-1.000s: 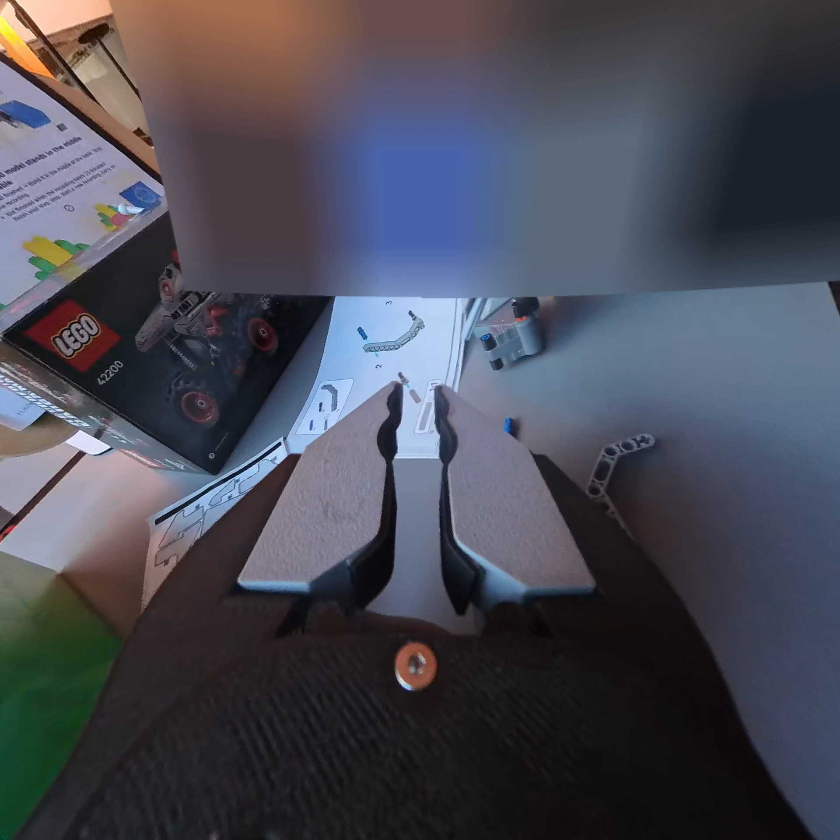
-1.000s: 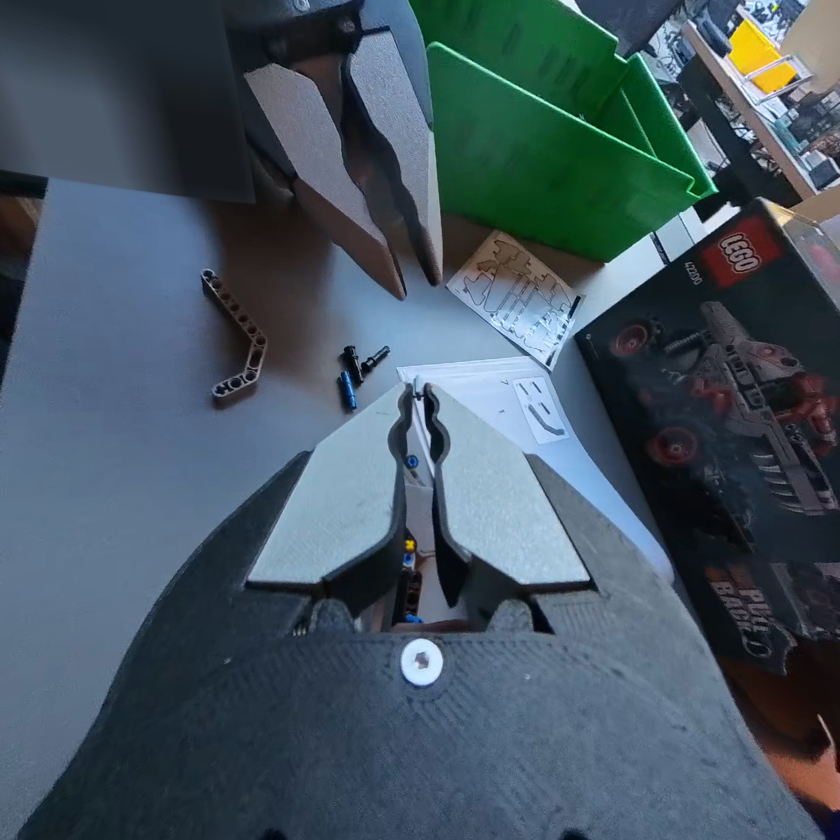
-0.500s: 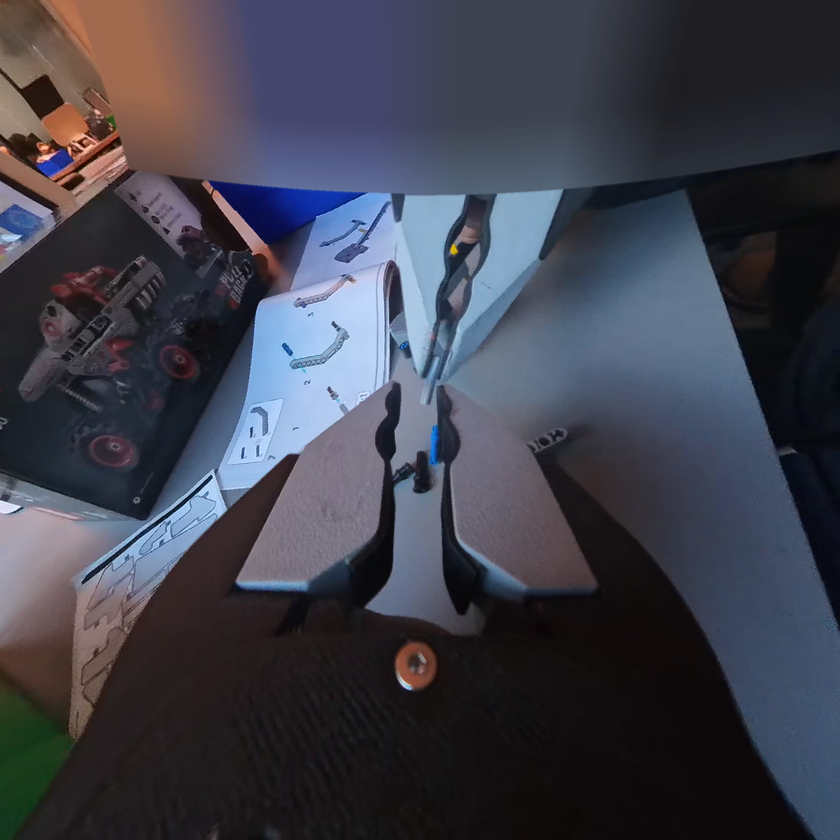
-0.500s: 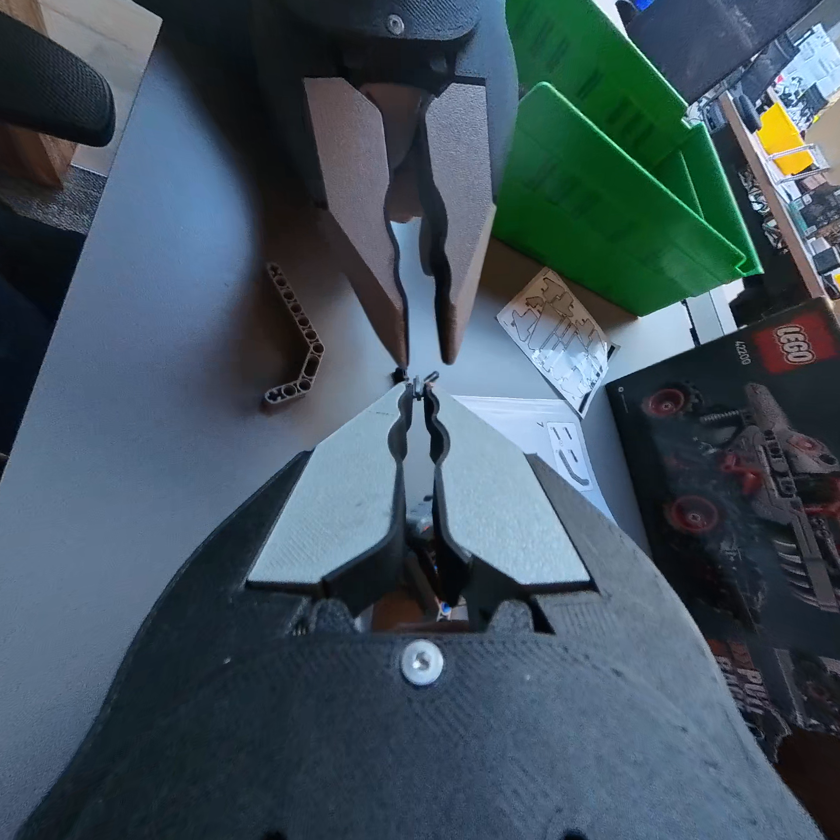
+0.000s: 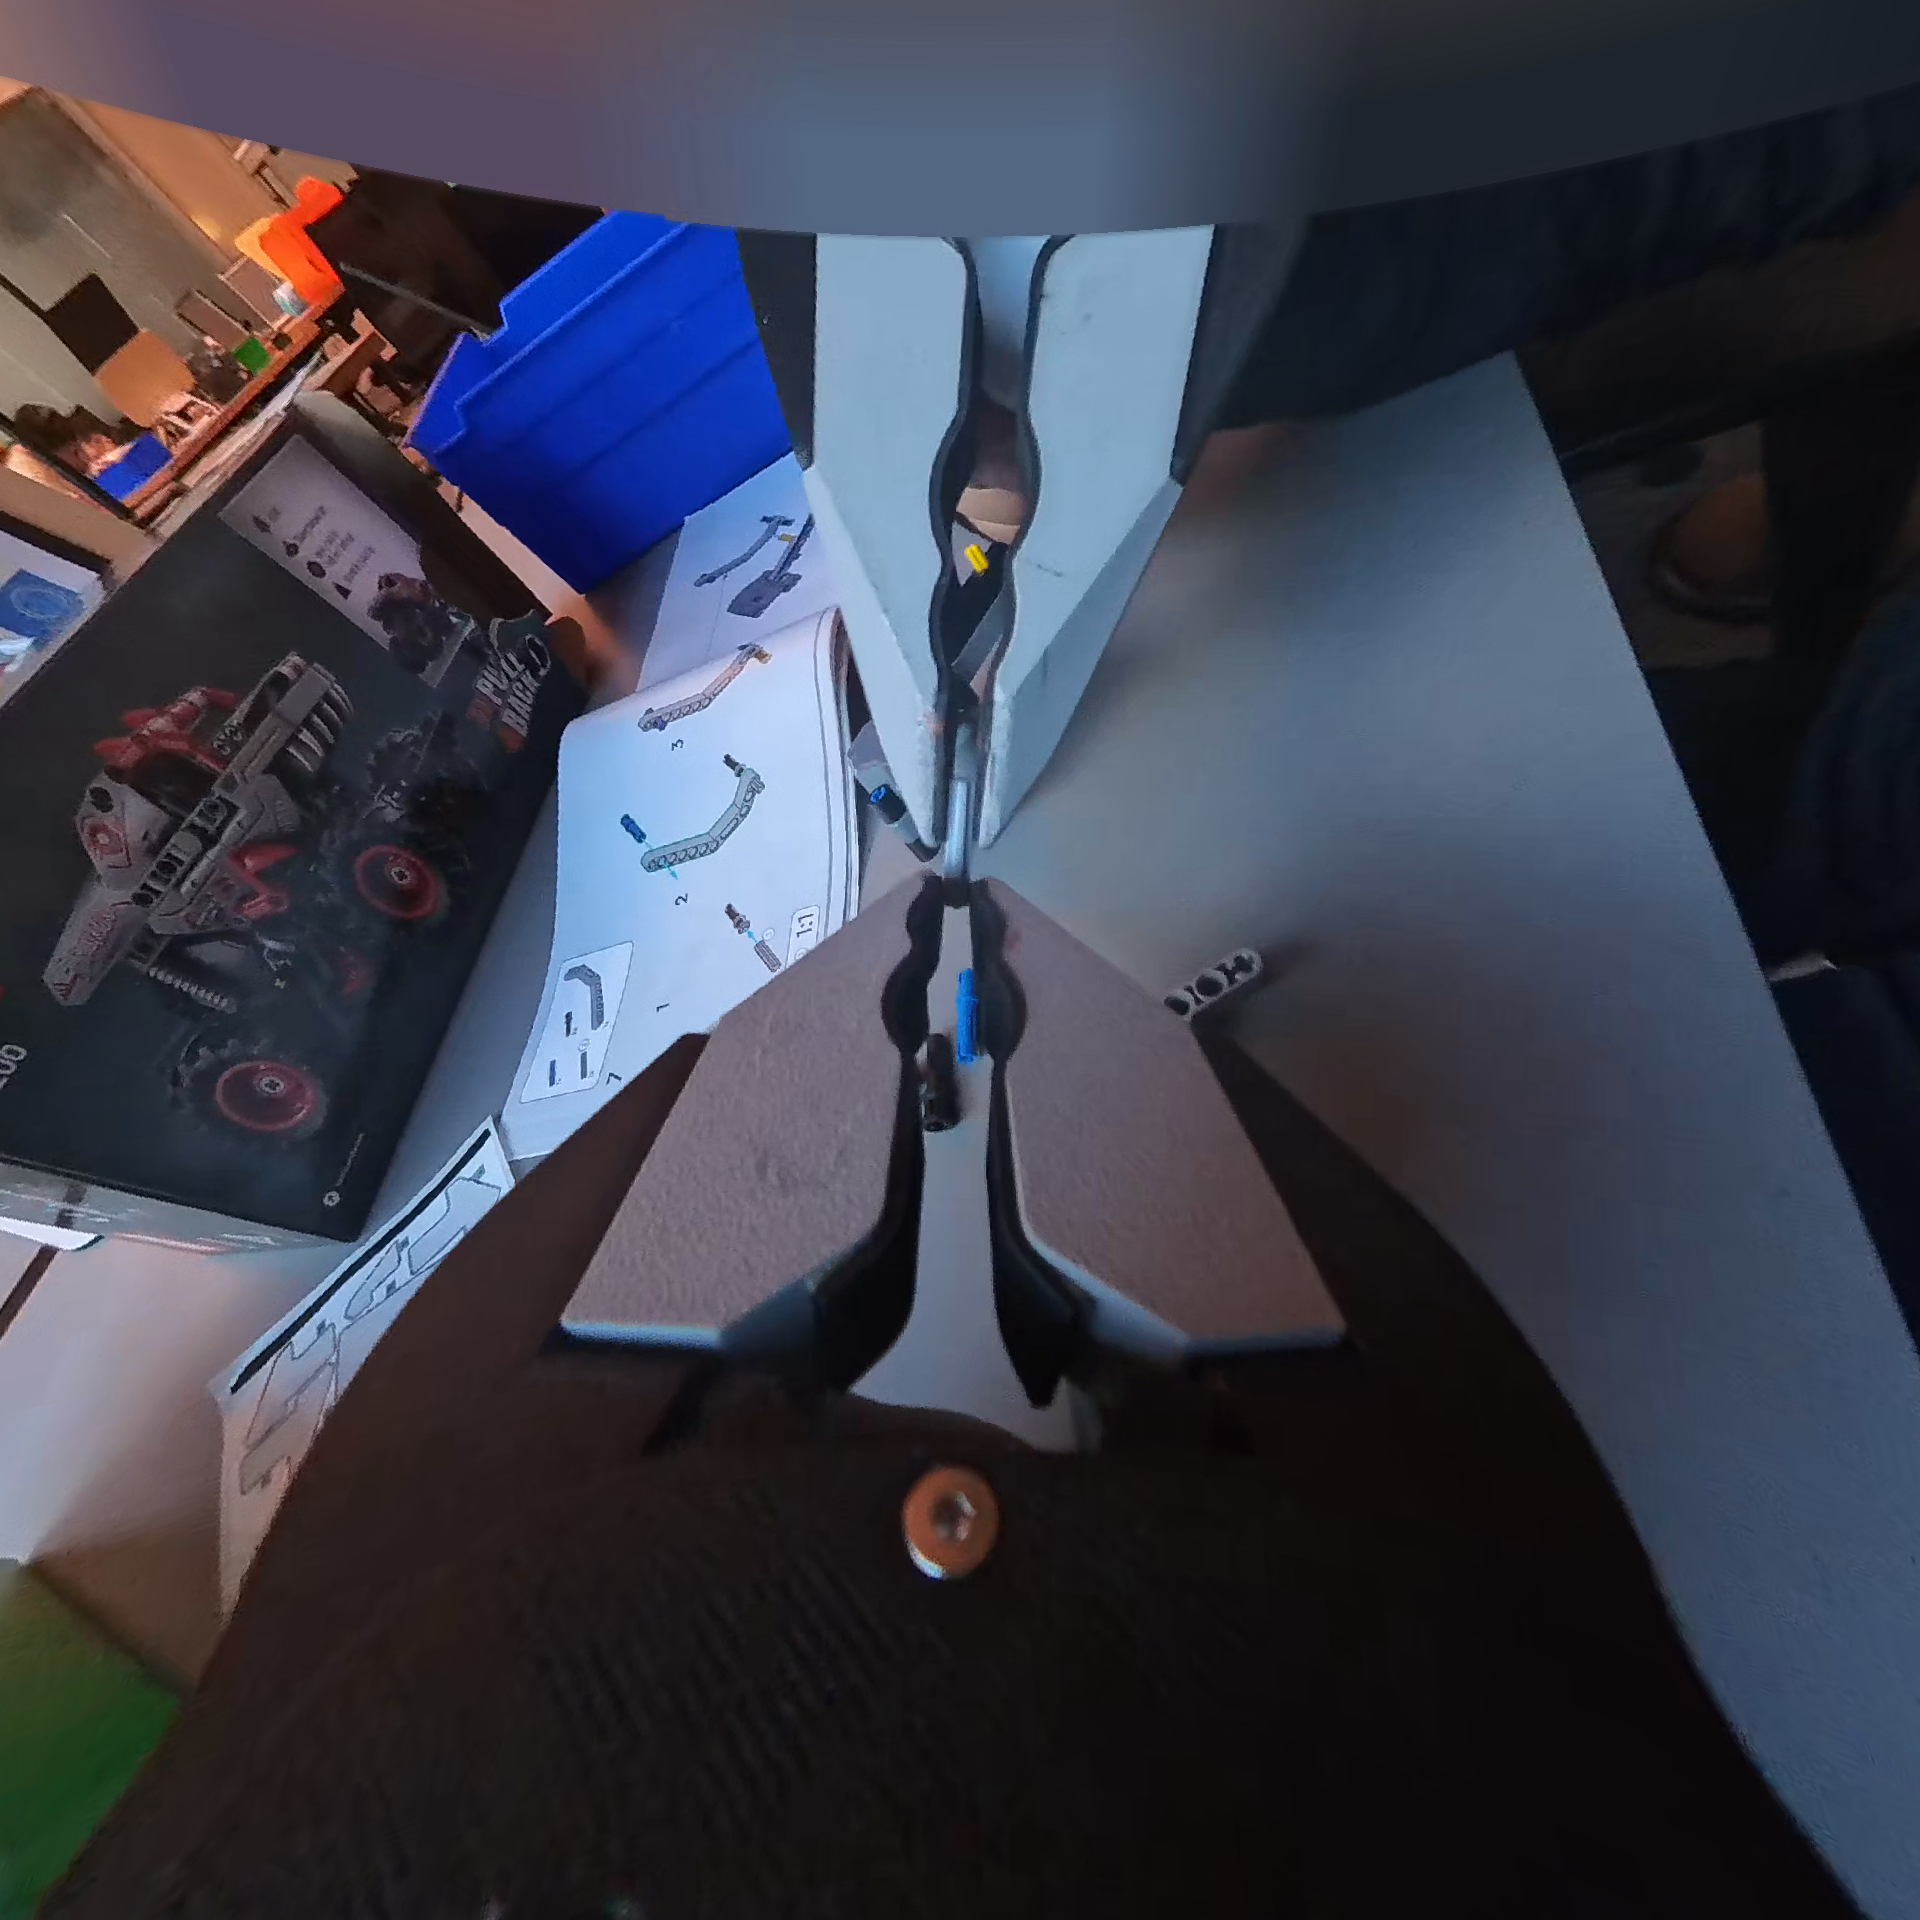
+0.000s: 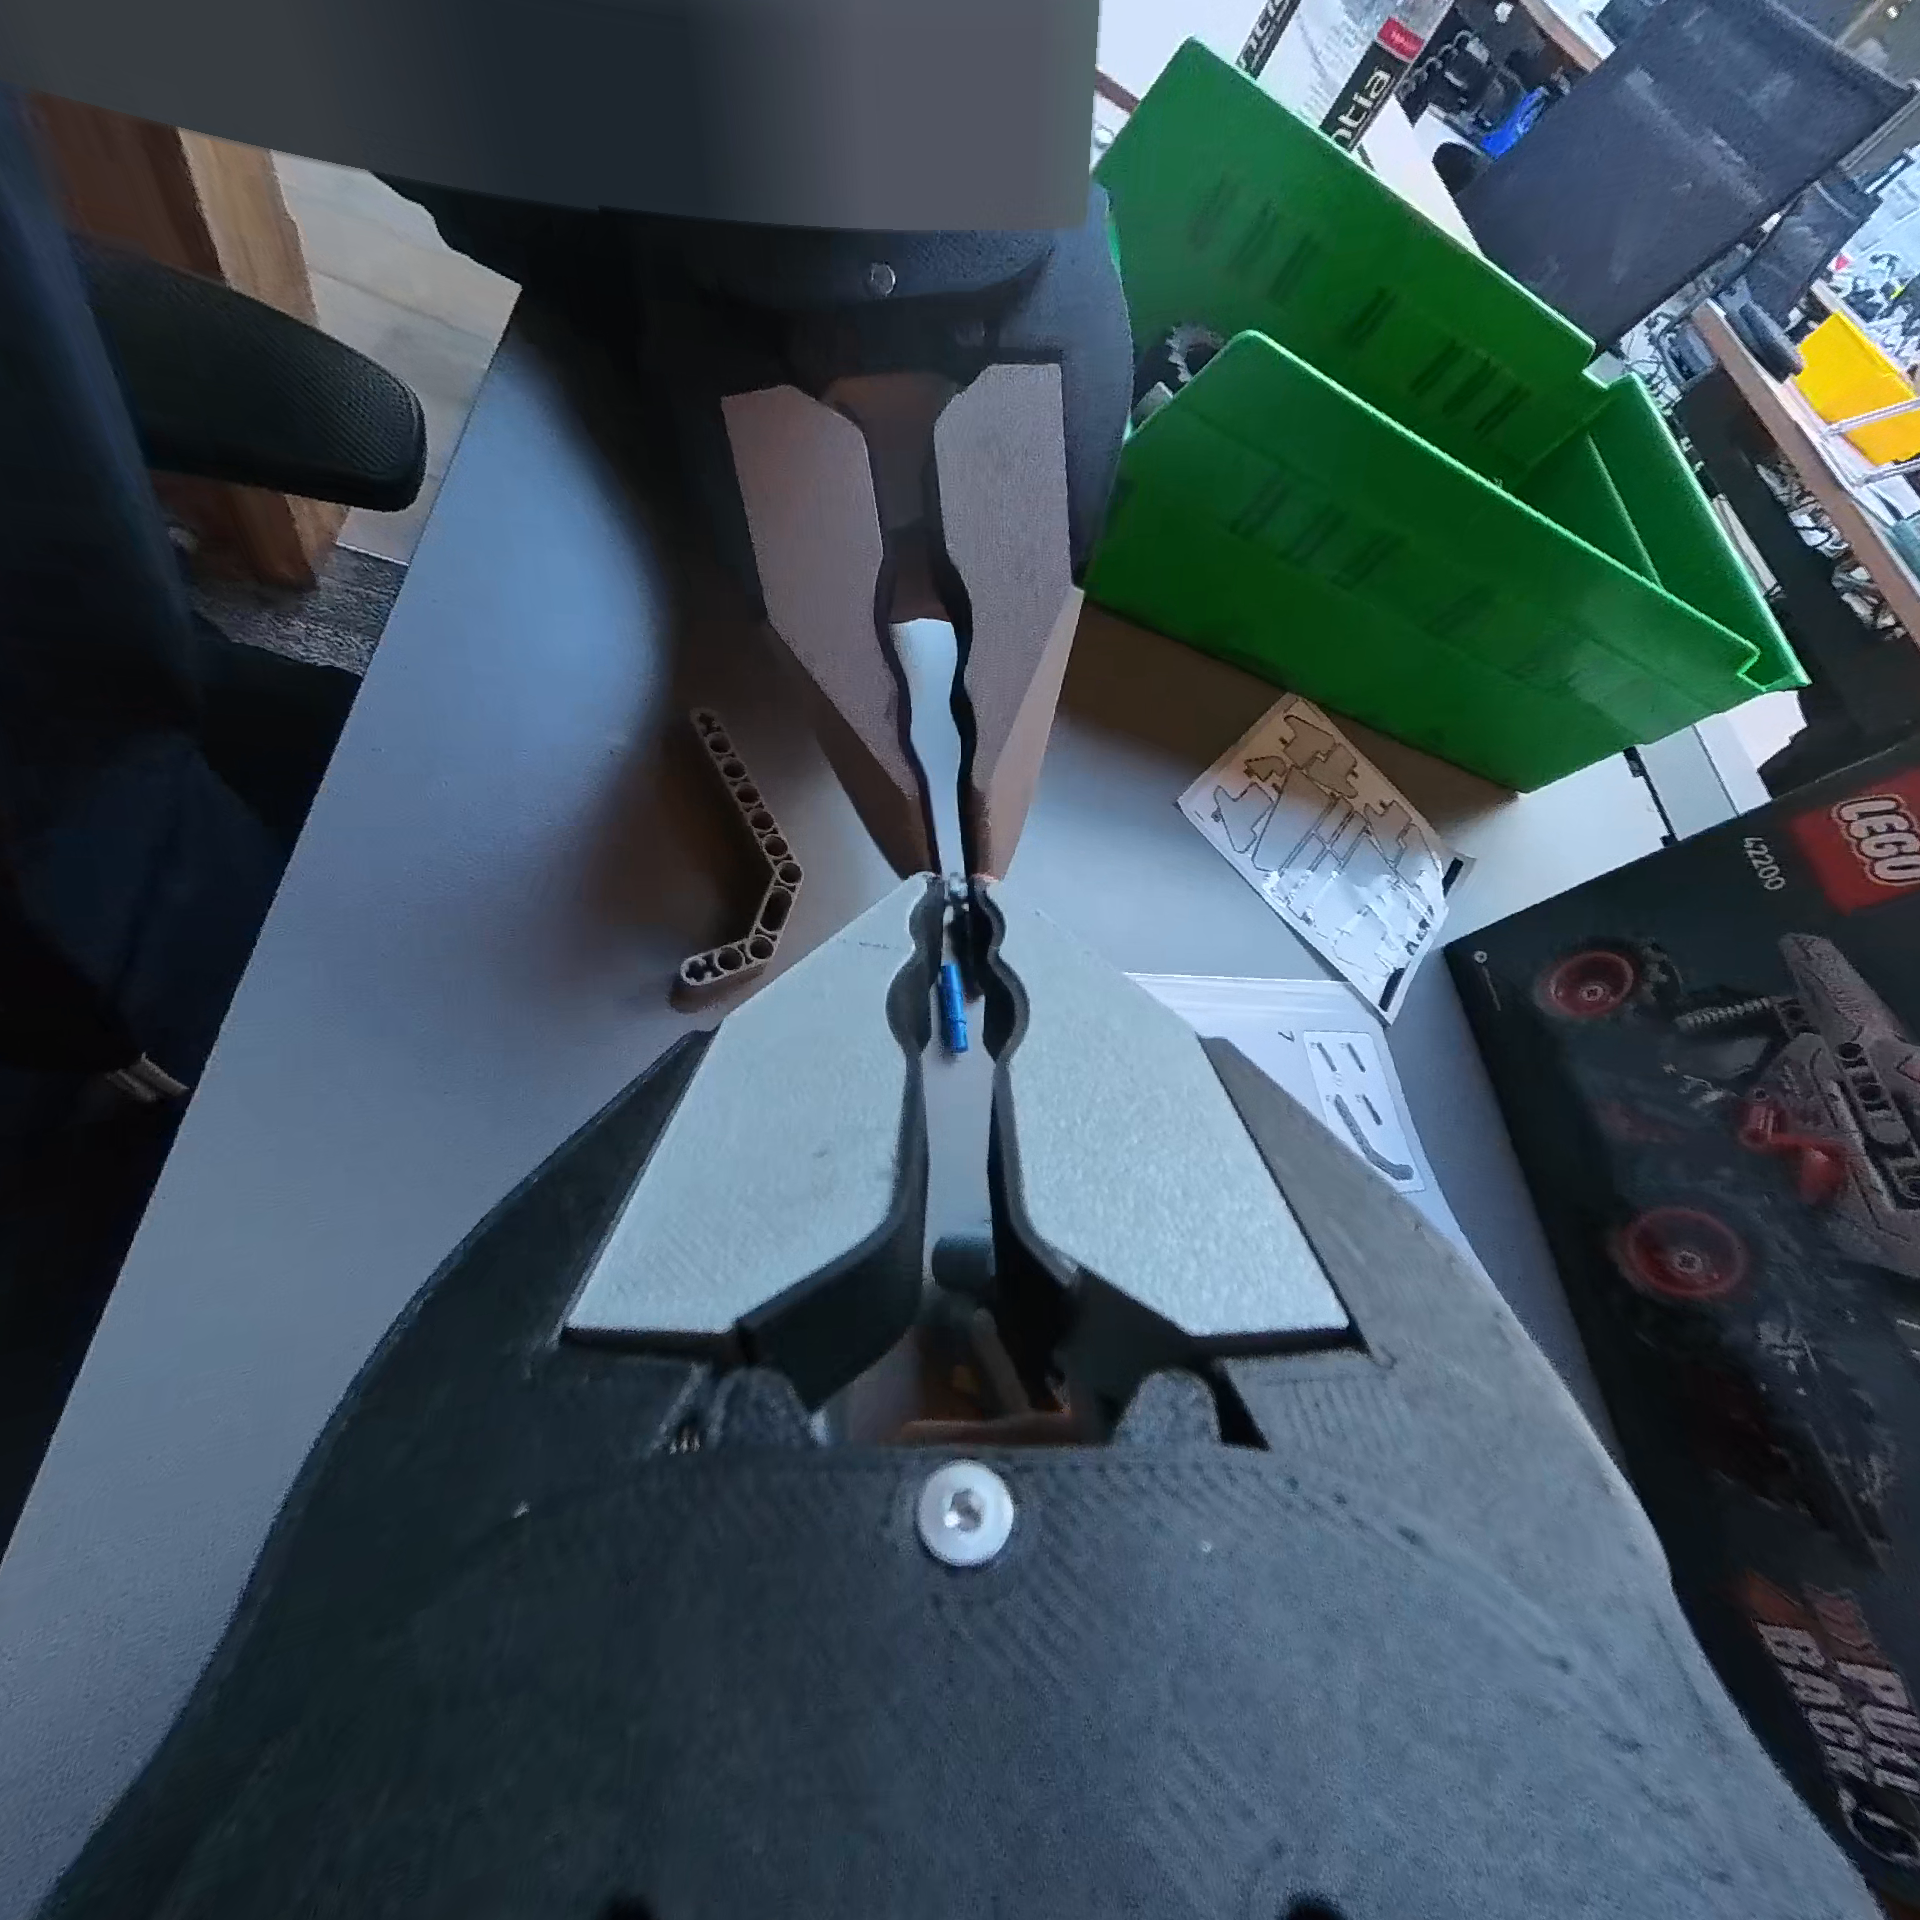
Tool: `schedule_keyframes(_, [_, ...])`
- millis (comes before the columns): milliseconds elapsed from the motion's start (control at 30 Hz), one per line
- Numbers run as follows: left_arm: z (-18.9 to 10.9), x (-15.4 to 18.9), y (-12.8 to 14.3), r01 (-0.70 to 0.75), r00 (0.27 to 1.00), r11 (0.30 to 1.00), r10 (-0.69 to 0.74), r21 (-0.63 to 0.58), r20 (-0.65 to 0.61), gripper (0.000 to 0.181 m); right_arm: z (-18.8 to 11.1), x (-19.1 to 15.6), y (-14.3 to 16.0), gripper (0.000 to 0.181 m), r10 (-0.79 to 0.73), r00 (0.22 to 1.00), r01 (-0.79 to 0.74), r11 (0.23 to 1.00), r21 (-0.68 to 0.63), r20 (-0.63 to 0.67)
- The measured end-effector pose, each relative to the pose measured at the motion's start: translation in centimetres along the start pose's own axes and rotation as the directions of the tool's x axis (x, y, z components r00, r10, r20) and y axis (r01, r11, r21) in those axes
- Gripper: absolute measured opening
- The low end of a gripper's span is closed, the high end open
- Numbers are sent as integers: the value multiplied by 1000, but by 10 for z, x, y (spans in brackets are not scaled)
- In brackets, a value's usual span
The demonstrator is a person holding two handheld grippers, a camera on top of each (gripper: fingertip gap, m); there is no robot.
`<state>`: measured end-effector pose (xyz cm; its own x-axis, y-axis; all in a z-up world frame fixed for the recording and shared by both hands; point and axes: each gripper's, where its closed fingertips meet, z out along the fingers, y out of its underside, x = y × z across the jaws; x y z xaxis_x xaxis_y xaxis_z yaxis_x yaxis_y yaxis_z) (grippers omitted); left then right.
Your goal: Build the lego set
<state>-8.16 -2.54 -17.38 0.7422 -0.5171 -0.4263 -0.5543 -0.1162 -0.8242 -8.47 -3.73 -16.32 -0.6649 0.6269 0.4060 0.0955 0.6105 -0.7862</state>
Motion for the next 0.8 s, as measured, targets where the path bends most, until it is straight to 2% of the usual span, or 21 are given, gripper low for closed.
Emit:
schedule_keyframes(433, [-2,2,-2,14,1000,1000,-14,14,-16,2,0,-1,-6,2,80,996,-82,996,41,39])
schedule_keyframes(533, [-4,0,-2,31,999,999,-31,17,-20,9,-2,1,-7,2,109,993,-112,992,55,53])
schedule_keyframes(667, [-7,6,0,49,996,999,-48,6,-80,16,-4,-5,-3,2,168,976,-174,984,31,135])
schedule_keyframes(800, [-11,6,16,29,994,998,-35,-59,-106,16,0,-15,6,2,209,957,-207,978,-27,204])
